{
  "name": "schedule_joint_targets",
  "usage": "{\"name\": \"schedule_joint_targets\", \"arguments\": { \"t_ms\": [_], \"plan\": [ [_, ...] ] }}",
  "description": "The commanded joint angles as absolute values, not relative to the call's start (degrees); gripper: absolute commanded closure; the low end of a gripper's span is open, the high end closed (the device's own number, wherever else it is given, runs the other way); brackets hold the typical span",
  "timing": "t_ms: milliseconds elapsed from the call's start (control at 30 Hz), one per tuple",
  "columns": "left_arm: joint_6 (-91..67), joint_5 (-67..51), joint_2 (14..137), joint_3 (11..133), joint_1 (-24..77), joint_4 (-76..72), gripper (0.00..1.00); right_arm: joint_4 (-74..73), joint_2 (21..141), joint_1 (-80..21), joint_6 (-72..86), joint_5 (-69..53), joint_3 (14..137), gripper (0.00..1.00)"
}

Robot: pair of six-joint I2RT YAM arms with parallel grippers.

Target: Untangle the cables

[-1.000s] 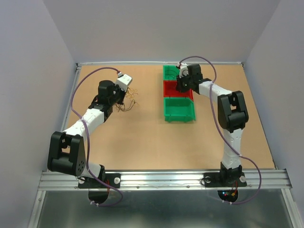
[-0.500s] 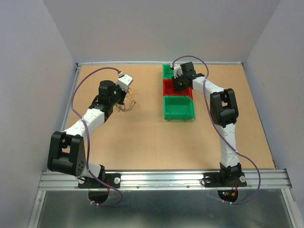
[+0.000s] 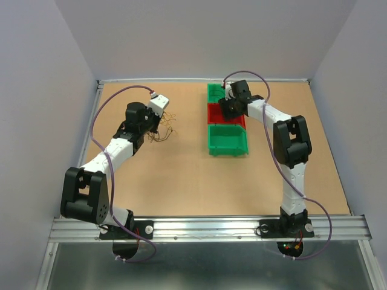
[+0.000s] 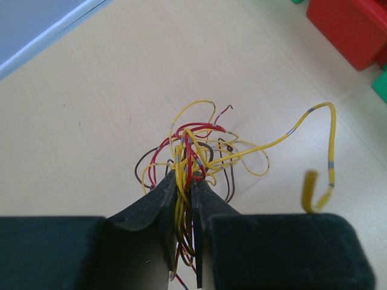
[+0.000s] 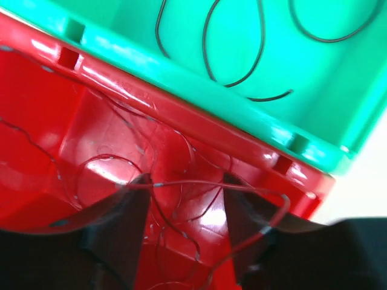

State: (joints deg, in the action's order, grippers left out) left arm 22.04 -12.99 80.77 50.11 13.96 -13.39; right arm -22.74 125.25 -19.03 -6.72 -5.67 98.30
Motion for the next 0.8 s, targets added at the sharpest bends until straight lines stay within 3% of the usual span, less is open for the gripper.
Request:
{"name": "schedule_joint_targets", "arguments": {
  "t_ms": [0,167,333,533,767],
  "plan": [
    [22.68,-12.74,79.63,51.15,14.50,-14.41,0.77,-21.36,119.10,-19.95,-3.52,-2.29,96.51,0.41],
    [22.68,-12.66,79.19,50.89,14.50,-14.41,0.77,-12.93,113.83,-19.86,-1.67,-3.33,90.54,0.39],
    [22.85,-12.57,79.01,50.80,14.50,-14.41,0.77,-9.32,113.29,-19.95,-0.53,-3.17,89.12,0.29],
    [22.85,-12.57,78.75,50.71,14.68,-14.41,0.77,-5.81,114.17,-20.39,3.95,6.67,88.07,0.36],
    [22.85,-12.48,78.66,50.63,14.85,-14.41,0.77,-2.37,112.41,-20.48,5.71,4.75,85.70,0.37]
  ]
}}
